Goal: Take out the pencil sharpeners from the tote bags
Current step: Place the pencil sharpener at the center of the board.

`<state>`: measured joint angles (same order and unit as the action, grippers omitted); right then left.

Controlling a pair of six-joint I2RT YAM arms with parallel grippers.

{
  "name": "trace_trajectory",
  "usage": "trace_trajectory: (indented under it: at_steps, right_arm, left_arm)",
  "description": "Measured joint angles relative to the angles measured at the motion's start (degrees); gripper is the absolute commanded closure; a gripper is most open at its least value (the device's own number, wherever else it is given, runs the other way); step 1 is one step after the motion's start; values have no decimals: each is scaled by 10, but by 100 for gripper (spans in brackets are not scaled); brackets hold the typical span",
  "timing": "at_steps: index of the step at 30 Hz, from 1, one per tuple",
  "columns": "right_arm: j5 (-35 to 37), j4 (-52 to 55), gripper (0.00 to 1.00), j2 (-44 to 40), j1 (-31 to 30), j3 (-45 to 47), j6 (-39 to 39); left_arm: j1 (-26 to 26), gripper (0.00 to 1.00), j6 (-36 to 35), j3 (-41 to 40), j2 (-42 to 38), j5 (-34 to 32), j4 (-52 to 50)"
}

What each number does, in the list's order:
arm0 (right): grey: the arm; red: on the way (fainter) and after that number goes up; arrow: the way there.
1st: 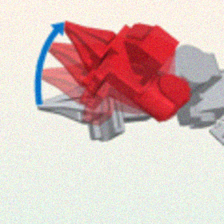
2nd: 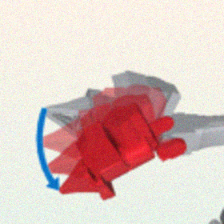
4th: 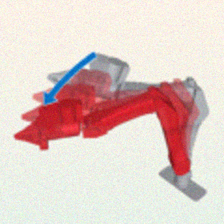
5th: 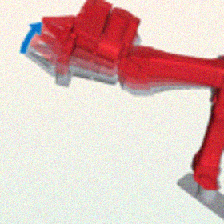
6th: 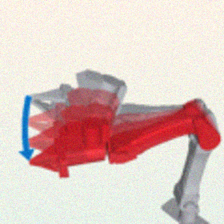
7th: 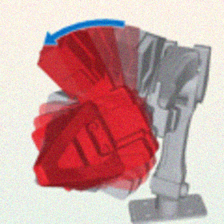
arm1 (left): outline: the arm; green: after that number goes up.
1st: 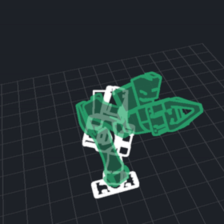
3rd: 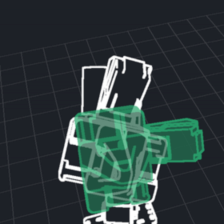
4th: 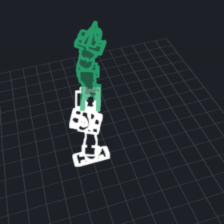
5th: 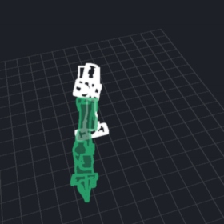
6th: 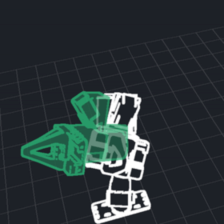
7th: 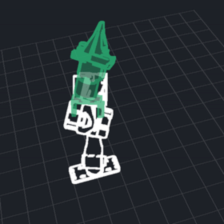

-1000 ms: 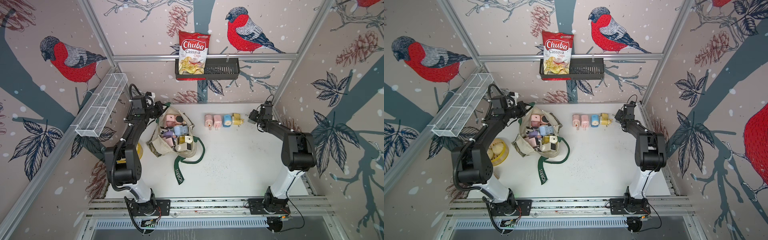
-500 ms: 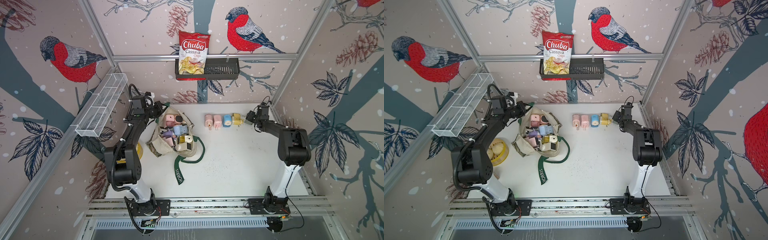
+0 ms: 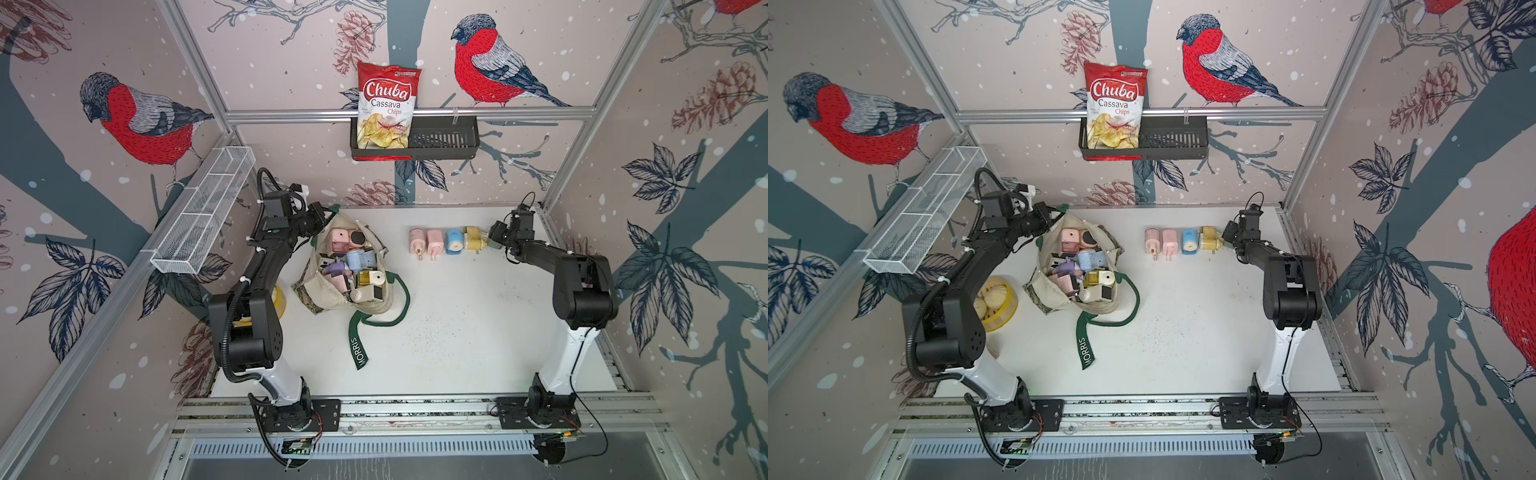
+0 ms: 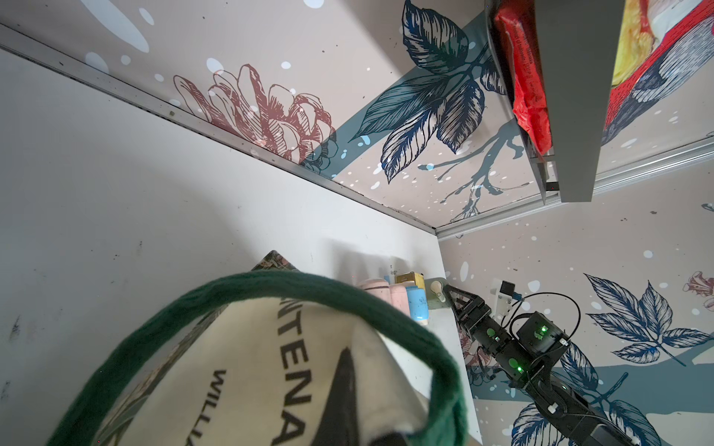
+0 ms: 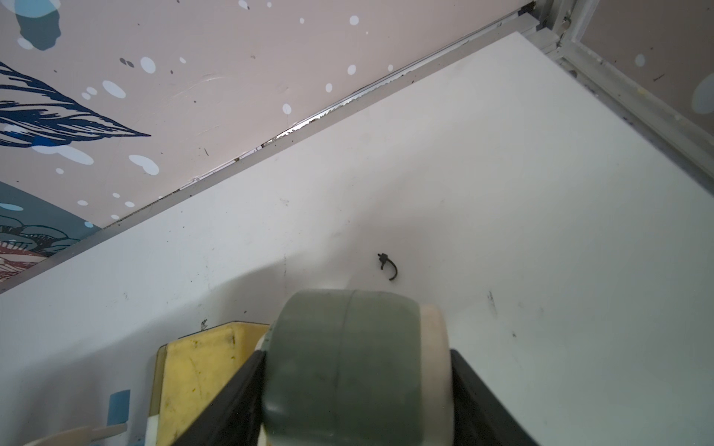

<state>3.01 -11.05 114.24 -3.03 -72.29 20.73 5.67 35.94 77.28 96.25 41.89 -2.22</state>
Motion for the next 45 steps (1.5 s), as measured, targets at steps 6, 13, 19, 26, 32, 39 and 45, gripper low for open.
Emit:
trace_trajectory:
  at_steps: [6, 13, 19, 26, 32, 39, 45]
  right_arm:
    - [1, 4, 19, -3, -7, 0, 1]
    - [11, 15, 15, -14, -13, -4, 1]
    - [25, 26, 9, -32, -11, -5, 2]
    - [30, 30, 10, -88, -13, 18, 9]
    - [-9, 42, 13, -186, -38, 64, 45]
    - [-42, 51, 15, -276, -155, 80, 64]
    - [-39, 71, 16, -288, -289, 55, 63]
  left_arm:
    - [0, 100, 0, 0, 0, 0, 0]
    - [1, 100, 1, 0, 0, 1, 0]
    - [1, 100, 2, 0, 0, 1, 1]
    - [2, 100, 2, 0, 0, 1, 1]
    - [5, 100, 2, 0, 0, 2, 1]
    - [9, 100, 5, 0, 0, 1, 2]
    - [9, 100, 6, 0, 1, 1, 3]
